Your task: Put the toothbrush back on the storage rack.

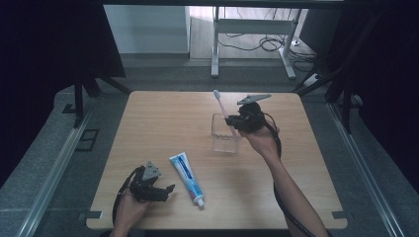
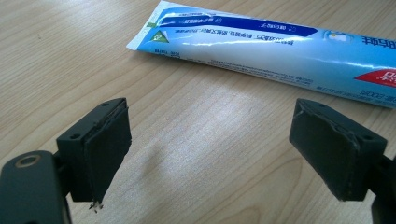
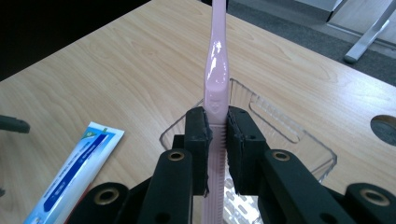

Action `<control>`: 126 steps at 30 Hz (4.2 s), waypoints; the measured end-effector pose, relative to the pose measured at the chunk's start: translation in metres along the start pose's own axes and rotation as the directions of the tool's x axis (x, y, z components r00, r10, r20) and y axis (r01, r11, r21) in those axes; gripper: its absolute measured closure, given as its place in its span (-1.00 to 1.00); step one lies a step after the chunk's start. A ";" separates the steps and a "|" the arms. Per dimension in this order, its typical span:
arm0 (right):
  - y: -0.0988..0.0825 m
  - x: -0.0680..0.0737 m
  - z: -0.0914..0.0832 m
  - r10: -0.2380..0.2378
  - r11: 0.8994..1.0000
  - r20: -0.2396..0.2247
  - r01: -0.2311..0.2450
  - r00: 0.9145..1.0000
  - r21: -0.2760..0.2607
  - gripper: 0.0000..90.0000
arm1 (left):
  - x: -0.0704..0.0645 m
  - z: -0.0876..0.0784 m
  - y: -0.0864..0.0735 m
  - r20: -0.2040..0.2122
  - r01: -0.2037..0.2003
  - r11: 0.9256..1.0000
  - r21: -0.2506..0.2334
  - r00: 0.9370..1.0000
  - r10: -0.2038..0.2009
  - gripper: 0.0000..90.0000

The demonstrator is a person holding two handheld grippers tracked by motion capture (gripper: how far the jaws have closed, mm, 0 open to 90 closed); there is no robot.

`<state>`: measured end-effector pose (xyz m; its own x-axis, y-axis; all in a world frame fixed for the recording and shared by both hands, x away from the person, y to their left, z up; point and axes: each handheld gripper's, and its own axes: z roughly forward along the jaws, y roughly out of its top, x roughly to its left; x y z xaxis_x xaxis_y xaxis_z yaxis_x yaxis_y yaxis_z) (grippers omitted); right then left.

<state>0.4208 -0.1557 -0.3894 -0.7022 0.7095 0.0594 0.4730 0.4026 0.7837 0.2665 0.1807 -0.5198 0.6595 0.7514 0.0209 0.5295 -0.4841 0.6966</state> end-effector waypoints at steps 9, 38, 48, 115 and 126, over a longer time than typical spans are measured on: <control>0.006 -0.004 0.010 -0.004 1.000 0.037 0.005 0.999 -0.020 0.76 | 0.000 0.000 0.000 0.000 0.003 1.000 0.000 1.000 -0.003 -0.71; -0.017 -0.016 0.046 -0.022 0.996 0.074 0.016 0.997 0.083 0.76 | 0.000 0.001 -0.001 -0.006 -0.004 1.000 0.003 1.000 0.004 -0.71; -0.023 -0.015 0.057 -0.025 0.992 0.077 0.016 0.997 0.122 0.76 | 0.000 0.001 -0.001 -0.007 -0.010 1.000 0.003 1.000 0.010 -0.71; -0.027 -0.006 0.052 -0.092 0.975 0.032 0.084 0.995 0.207 0.14 | -0.002 0.005 -0.001 0.034 -0.015 1.000 0.024 0.999 0.014 -0.70; -0.026 0.003 0.032 -0.117 0.980 -0.012 0.117 0.993 0.160 -0.10 | -0.003 0.004 0.000 0.043 -0.012 1.000 0.007 0.999 0.012 -0.70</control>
<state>0.4241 -0.1454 -0.4295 -0.7593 0.6503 -0.0248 0.4665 0.5705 0.6759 0.2668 0.1767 -0.5232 0.6880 0.7257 -0.0020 0.5253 -0.4961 0.6914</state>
